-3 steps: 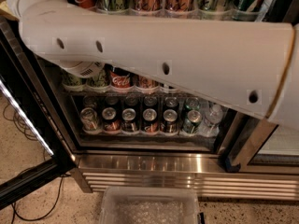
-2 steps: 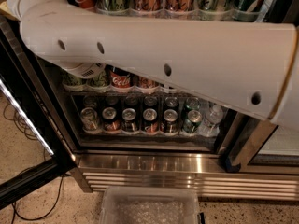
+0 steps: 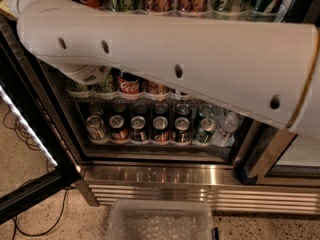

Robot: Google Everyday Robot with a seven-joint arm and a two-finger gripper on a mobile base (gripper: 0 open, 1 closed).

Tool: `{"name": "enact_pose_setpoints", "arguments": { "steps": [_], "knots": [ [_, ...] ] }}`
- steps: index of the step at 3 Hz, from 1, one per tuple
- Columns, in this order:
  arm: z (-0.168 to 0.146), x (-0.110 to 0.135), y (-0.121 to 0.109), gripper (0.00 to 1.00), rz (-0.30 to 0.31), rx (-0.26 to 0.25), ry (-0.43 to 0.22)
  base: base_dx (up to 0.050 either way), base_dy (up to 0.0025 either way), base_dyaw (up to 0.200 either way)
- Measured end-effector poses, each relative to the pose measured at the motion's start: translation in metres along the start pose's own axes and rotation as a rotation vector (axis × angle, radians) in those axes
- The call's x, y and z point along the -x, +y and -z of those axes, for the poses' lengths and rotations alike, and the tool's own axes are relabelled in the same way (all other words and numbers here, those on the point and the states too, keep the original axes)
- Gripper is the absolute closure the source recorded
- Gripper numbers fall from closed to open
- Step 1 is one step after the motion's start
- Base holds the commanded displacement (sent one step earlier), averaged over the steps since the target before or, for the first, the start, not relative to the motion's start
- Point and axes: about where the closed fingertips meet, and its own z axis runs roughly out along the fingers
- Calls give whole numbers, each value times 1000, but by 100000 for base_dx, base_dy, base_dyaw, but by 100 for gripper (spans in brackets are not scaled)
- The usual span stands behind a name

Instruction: Pick blue plastic bottle from top shelf of fridge

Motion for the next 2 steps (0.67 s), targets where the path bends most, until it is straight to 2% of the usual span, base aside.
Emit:
{"name": "enact_pose_setpoints", "arguments": {
  "steps": [2],
  "knots": [
    [8,4,3,35,0,0,0,0,0,0]
  ]
}}
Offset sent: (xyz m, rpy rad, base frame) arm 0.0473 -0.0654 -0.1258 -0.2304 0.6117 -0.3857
